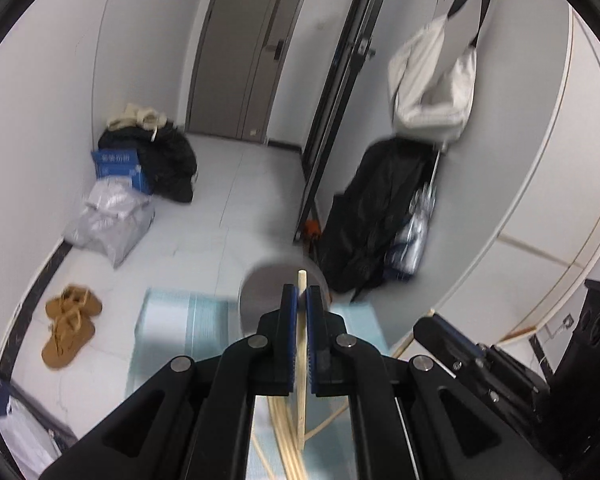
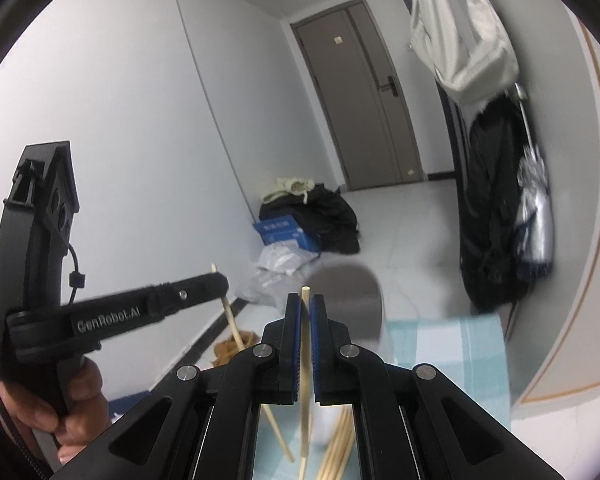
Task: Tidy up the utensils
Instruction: 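Carry both held chopsticks up and lower them into the white holder, then open both grippers to drop the chopsticks into the holder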
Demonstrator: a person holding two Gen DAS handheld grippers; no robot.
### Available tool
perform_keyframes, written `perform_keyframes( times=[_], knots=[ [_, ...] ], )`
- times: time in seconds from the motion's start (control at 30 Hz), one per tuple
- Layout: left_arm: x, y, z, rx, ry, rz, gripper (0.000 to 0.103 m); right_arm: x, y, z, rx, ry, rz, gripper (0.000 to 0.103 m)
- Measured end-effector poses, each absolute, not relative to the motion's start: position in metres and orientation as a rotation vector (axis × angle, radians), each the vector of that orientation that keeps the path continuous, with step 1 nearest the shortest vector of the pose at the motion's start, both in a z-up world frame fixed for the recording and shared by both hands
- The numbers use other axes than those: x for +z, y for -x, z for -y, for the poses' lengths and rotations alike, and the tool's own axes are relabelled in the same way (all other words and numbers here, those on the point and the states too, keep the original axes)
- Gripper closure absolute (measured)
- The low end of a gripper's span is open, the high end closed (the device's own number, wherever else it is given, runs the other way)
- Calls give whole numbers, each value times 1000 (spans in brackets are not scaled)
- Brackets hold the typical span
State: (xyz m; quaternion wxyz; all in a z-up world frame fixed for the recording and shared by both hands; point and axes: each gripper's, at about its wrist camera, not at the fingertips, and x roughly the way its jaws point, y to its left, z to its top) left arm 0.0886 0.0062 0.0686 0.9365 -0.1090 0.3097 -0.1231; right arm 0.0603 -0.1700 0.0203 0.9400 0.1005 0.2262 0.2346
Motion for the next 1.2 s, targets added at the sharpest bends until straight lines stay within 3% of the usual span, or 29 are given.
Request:
perform_keyframes(
  times=[0.23,0.47,1.1,1.13,1.2],
  knots=[
    [111,-136,-7,-253,212,-534,103,75,-105,168,489,-201,-408,99],
    [105,-174,-8,-246,169,-515,103,95,-165,162,504,-143,-359,99],
    [32,-217,-16,-304,191,-636,102,15,-228,143,639,-46,-524,99],
    [32,-218,-17,-296,197,-648,101,12,-228,142,647,-55,-536,99],
    [32,-217,-19,-266,202,-666,89,8,-227,142,659,-76,-557,96]
  ],
)
